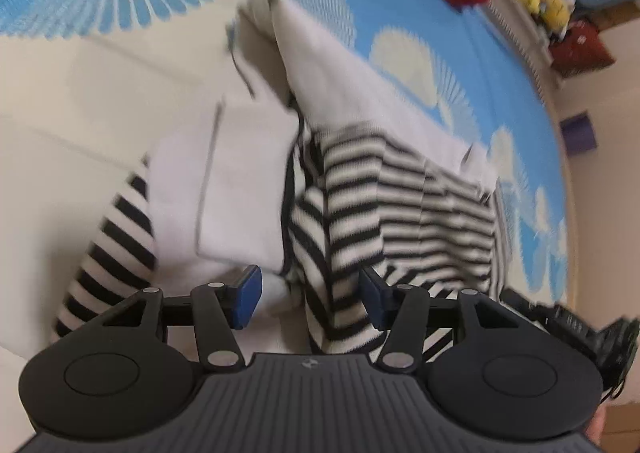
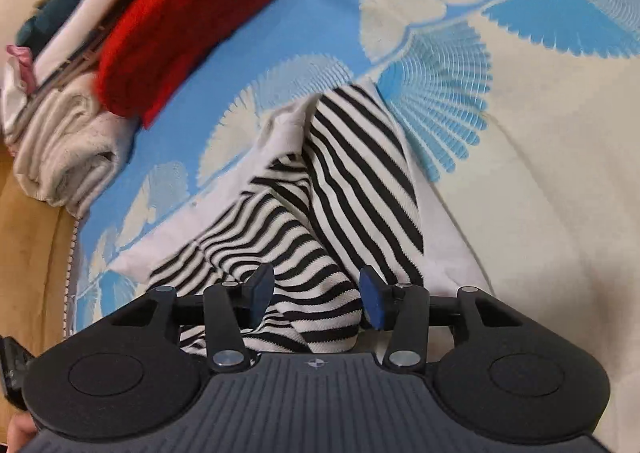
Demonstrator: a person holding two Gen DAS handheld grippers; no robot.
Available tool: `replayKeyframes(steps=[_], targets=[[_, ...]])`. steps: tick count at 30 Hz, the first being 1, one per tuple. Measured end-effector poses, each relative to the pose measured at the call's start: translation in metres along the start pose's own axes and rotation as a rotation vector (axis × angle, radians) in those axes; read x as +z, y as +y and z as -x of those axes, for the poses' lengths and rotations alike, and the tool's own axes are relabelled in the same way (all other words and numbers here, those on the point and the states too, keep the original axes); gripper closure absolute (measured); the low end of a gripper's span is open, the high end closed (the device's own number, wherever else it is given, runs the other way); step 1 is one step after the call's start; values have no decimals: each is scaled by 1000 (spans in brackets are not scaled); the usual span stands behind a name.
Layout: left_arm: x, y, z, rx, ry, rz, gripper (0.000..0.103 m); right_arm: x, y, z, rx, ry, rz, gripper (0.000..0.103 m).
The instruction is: Fold small clothes
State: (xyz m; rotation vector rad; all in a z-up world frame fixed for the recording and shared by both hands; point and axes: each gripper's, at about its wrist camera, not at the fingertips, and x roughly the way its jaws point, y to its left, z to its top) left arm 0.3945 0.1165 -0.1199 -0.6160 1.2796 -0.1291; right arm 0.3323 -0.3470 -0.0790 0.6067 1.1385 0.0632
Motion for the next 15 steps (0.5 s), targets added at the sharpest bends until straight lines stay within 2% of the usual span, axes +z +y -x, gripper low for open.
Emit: replayKeyframes(steps=[2,3,4,5,7,9,12,13,15], targets=[[0,-9,-6,18,-8,-29,65,-2,3,-15,-23,24,5,54],[3,-14,-6,29,-27,-37,88,-6,3,-18,-32,29,17,55],[7,-15,-1,40,-69,-44,99,-7,6,-20,-40,27,33,63],[11,-14,6,43,-117,-53,99,-6,12,-23,-34,23,53,81],[18,-18,26,42,-235,-80,99,-5,24,-19,3,-4,71,102],[24,-17,44,23,-312,-85,99,-3,35,-8,60,-75,72,102],[28,-5,53,28,-332,-53,99,-4,47,23,149,-189,65,103],[28,0,48,47,-303,-34,99,-5,47,27,152,-208,64,103],[28,9,27,121,-176,-7,98,-9,43,19,61,-168,56,103]])
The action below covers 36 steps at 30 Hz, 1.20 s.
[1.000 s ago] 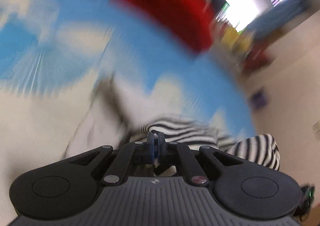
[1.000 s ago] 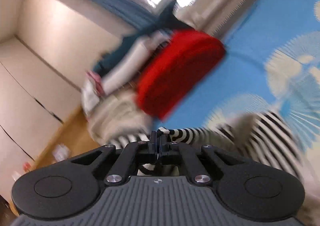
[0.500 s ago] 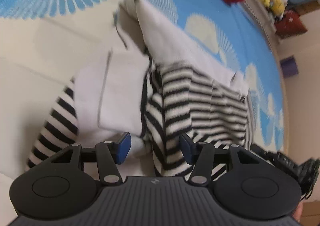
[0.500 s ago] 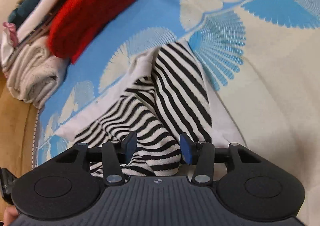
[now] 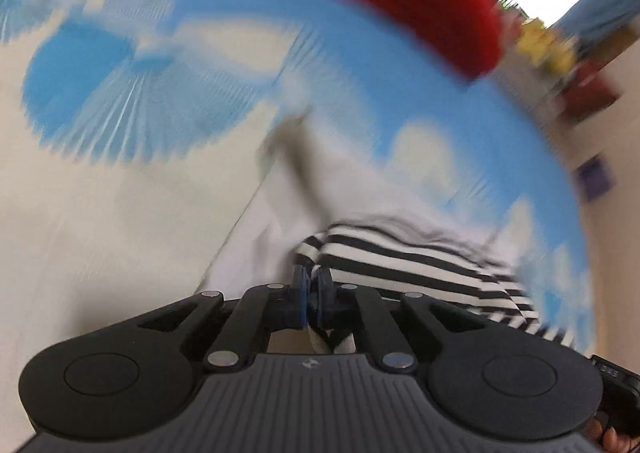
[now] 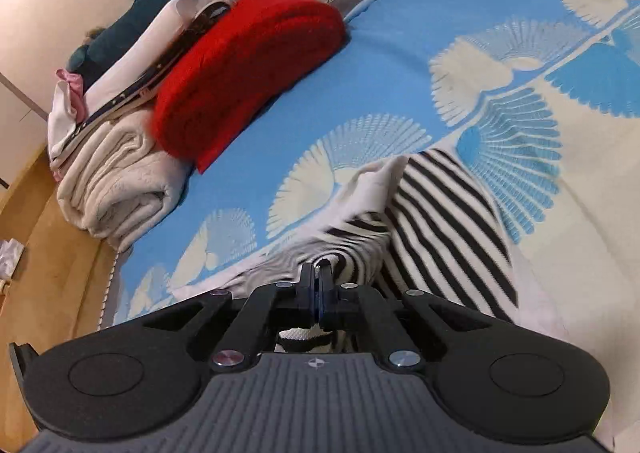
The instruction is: Fold small clothes
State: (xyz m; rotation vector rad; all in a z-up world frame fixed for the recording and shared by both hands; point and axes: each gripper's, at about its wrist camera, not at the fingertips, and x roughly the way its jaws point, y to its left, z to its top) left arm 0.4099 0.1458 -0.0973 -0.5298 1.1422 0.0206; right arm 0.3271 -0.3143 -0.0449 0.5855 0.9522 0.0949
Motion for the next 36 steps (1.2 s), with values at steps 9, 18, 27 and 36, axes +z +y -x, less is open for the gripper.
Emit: replayKeyframes(steps=[9,18,27,36], targets=[[-6,-30,32,-134,-136,-114,84,-2,-8,-5,-112,-1,26,96],[-29,-22,-22,55,117,-126,83,-37,22,-59,117,325,112,79],[-34,-48,0,-28,93,-210,74,-35,23,-51,34,269,157,77],[-45,-57,58,46,-17,-303,74,-41,-3,-22,-153,232,88,80]])
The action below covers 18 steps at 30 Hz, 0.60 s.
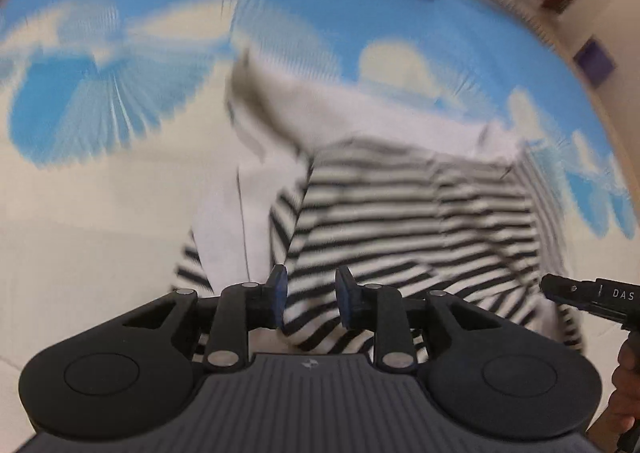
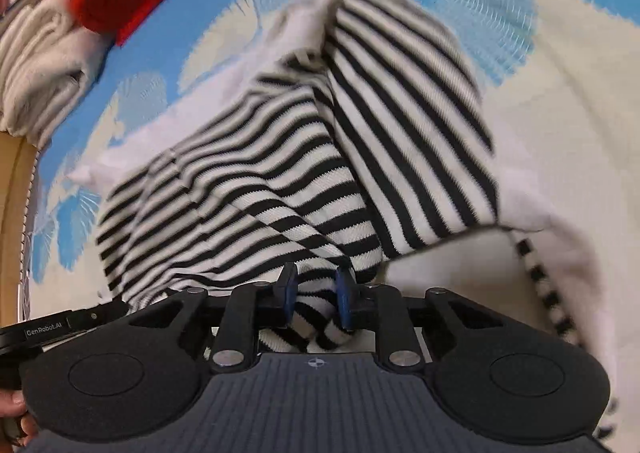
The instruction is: Fold small clothes
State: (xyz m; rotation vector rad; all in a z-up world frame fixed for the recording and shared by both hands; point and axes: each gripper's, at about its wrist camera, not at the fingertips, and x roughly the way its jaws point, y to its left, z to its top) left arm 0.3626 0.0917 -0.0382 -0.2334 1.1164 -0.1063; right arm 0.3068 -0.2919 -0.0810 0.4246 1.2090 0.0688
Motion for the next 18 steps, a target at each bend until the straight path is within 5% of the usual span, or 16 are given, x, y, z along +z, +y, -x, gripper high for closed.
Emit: replayKeyframes(steps=[5,10,13,18], targets=[[-17,-12,77,-59,-79,-34,73,-20,9,93,-20,-201,83,74],[-80,-15,138,-49,-130,-91,40,-51,-4,163,30,-302,60,65],[-132,-5,144,-29,-112,-87,23,-92,-21,185,11,-335,36,56],[-201,20,107,33,-30,34,18,-154,-63,172,-108,-277,-38,45]])
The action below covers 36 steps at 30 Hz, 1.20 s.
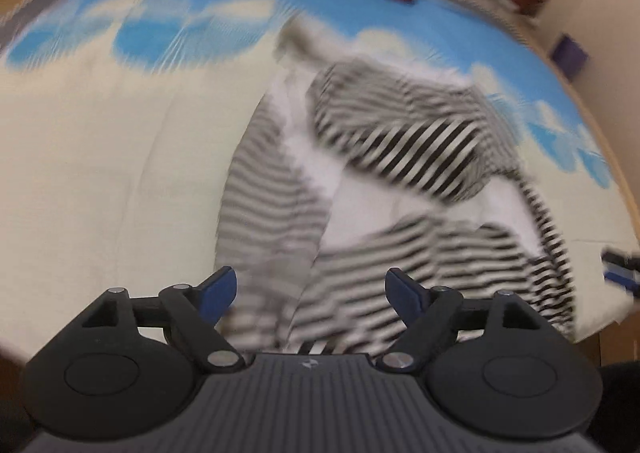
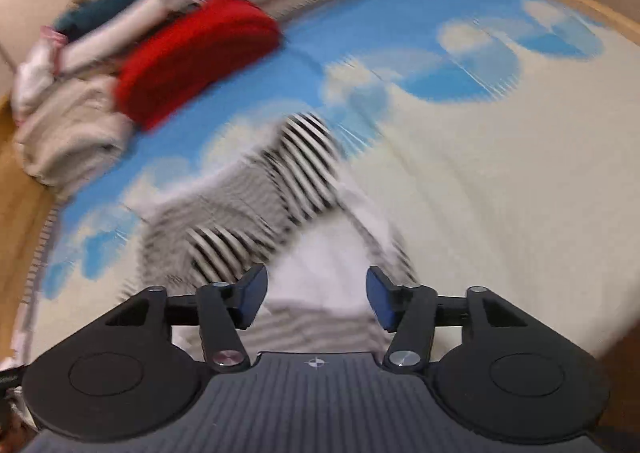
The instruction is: Fold small clothes
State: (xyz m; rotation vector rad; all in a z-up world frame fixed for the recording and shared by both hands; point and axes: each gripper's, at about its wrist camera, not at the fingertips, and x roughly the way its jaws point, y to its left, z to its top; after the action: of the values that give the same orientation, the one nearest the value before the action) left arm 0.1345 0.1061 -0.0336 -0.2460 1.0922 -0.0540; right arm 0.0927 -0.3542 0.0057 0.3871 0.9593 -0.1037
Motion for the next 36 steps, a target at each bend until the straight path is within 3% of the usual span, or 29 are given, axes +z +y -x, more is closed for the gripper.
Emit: replayKeyframes(steps=[4,7,14,17,18,19,20,22,26,29,32,36], targets=[[-28,21,-35,88,89,109,18,-32,-31,-31,-64,134,-119,45],[-27,29,-42,52,106,174,18,-40,-39,-44,-50,175,-174,45],[-32,29,-52,127,93,175,19,-51,-41,-59,-104,235,-168,45],[-34,22,-55,168,76,126,36,-56,-33,-64,-115,247,-114,47],[-35,20,-55,170,70,115,50,-57,-31,-65,-118,249,-97,48],[-35,20,-53,149,67,113,76,-58,-29,-65,-124,243,-79,56],[-34,20,-52,118,68,118,87,-59,-28,-64,-127,239,-68,70],[-33,18,-45,115,41,116,94,-59,-28,-62,-113,223,-67,92],[-32,23,-20,112,-35,140,94,-53,-33,-37,-109,130,-109,97],[-35,23,-26,85,10,136,92,-51,-37,-27,-135,98,-118,97],[-35,29,-40,85,79,153,82,-57,-36,-41,-193,156,-72,96],[-28,40,-40,71,61,218,57,-58,-34,-46,-204,160,-44,88]])
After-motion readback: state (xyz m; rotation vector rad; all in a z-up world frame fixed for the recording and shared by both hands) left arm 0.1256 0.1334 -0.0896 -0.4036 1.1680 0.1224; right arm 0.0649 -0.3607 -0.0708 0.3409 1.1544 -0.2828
